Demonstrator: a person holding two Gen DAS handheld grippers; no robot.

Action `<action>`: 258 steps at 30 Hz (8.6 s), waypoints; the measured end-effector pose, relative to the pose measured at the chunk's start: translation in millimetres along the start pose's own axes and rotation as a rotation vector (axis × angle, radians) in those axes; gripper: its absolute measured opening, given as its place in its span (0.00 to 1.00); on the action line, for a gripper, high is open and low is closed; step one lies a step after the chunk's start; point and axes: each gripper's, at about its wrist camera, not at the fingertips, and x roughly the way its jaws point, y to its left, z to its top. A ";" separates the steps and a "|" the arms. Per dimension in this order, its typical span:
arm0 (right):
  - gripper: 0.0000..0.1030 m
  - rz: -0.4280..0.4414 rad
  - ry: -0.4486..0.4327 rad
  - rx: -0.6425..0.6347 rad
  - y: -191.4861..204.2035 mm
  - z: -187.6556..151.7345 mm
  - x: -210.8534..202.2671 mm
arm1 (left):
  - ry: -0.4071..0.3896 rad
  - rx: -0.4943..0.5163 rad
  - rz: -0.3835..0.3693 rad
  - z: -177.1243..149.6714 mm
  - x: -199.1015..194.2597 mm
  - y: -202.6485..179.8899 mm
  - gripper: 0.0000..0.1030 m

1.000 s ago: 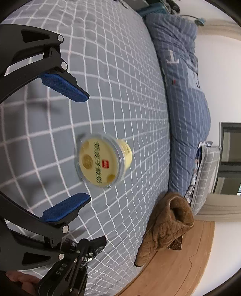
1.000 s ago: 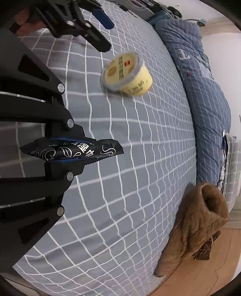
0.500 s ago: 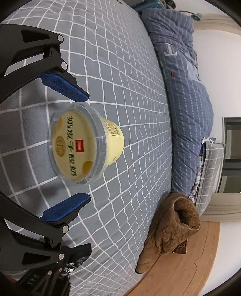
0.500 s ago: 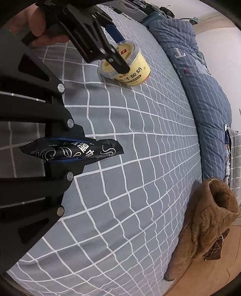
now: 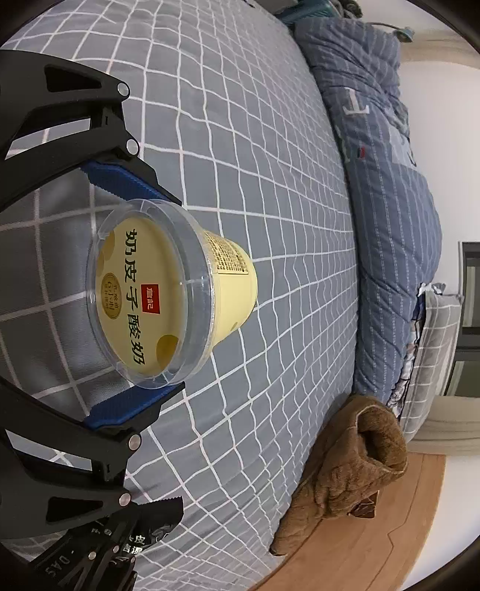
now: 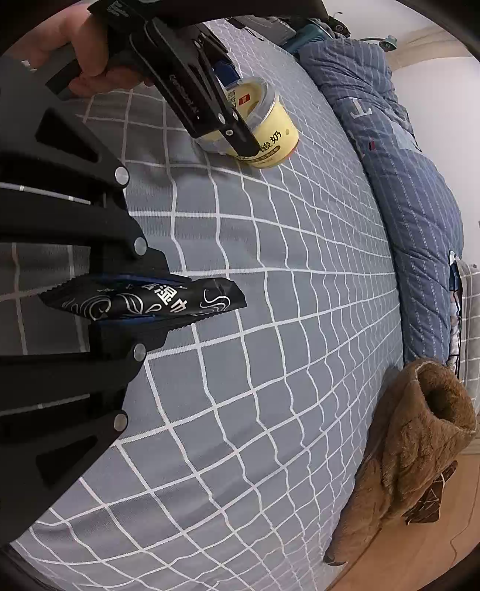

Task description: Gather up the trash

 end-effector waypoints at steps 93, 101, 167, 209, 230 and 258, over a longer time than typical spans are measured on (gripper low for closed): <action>0.13 0.052 -0.131 -0.251 192.3 -129.9 -188.9 | -0.009 -0.155 0.034 -157.4 -279.4 111.1 0.84; 0.13 0.055 -0.123 -0.249 189.8 -148.7 -203.5 | -0.009 -0.155 0.031 -171.6 -297.9 105.8 0.84; 0.14 0.137 0.331 -0.302 174.7 -329.7 -113.2 | 0.367 -0.205 0.026 -342.0 -249.8 107.2 0.84; 0.93 -0.117 0.202 -0.211 83.7 -309.0 -129.3 | 0.434 -0.123 -0.020 -346.8 -218.1 42.6 0.84; 0.93 -0.137 0.186 -0.170 62.6 -307.4 -135.8 | 0.431 -0.107 -0.028 -347.3 -213.2 19.1 0.94; 0.93 -0.060 -0.125 -0.181 125.4 -238.9 -313.0 | 0.050 -0.124 0.037 -234.5 -399.4 59.1 0.94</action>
